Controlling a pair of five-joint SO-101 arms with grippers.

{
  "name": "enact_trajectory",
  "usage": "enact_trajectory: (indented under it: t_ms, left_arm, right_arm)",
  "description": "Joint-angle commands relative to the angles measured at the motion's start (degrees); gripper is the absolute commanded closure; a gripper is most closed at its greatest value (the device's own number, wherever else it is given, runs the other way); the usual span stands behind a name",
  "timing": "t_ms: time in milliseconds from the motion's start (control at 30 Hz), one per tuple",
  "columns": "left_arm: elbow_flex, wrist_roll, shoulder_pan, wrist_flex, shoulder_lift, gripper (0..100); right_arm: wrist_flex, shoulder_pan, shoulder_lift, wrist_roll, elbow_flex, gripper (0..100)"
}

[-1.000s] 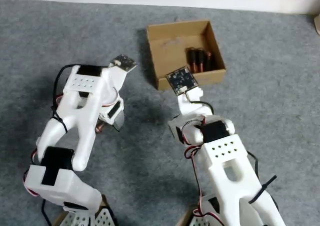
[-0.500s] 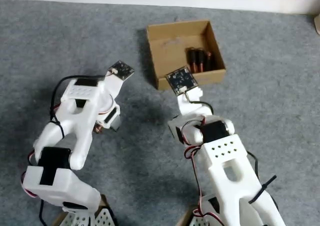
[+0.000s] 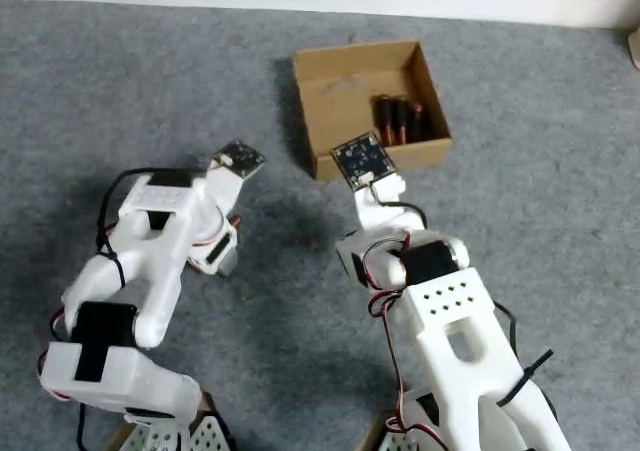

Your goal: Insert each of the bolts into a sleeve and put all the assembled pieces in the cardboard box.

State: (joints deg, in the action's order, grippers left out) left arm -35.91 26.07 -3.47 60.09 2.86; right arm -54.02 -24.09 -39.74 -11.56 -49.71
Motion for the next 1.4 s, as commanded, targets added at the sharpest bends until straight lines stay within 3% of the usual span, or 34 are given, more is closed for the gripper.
enact_trajectory:
  t_ms: [0, 300, 700, 800, 833, 900, 1067, 1267, 1300, 1367]
  left_arm:
    - [-1.36, 0.09, -0.31, -0.09, -0.75, 100]
    - [0.66, -0.97, -0.57, -0.09, -1.45, 99]
    - [12.70, -44.75, -5.76, 0.00, -1.36, 99]
    - [12.26, -49.49, -5.58, 0.44, -1.36, 99]
    - [11.82, -47.65, -5.58, 0.53, -1.36, 99]
    - [11.65, -37.10, -5.32, 2.20, -1.45, 99]
    - [11.65, 4.48, 0.31, 11.78, -1.45, 99]
    - [11.91, 55.21, -0.31, 37.71, -1.45, 99]
    - [12.88, 60.40, -0.31, 39.91, -1.45, 99]
    - [15.78, 62.95, 0.31, 40.35, -1.36, 99]
  right_arm:
    - [1.89, -0.66, -1.36, -0.70, 0.13, 99.3]
    - [1.89, -0.66, -1.36, -0.70, 0.13, 99.3]
    - [1.89, -0.57, -1.36, -0.70, 0.13, 99.3]
    - [1.89, -0.57, -1.36, -0.70, 0.13, 99.3]
    - [1.89, -0.57, -1.36, -1.23, 0.13, 99.3]
    - [1.89, -0.57, -1.36, -2.55, 0.13, 99.3]
    - [1.89, -0.57, -1.36, -2.73, 0.13, 99.3]
    - [1.89, -0.57, -1.36, -2.81, 0.13, 99.3]
    - [1.89, -0.57, -1.36, -2.81, 0.13, 99.3]
    - [1.89, -0.57, -1.36, -2.81, 0.13, 99.3]
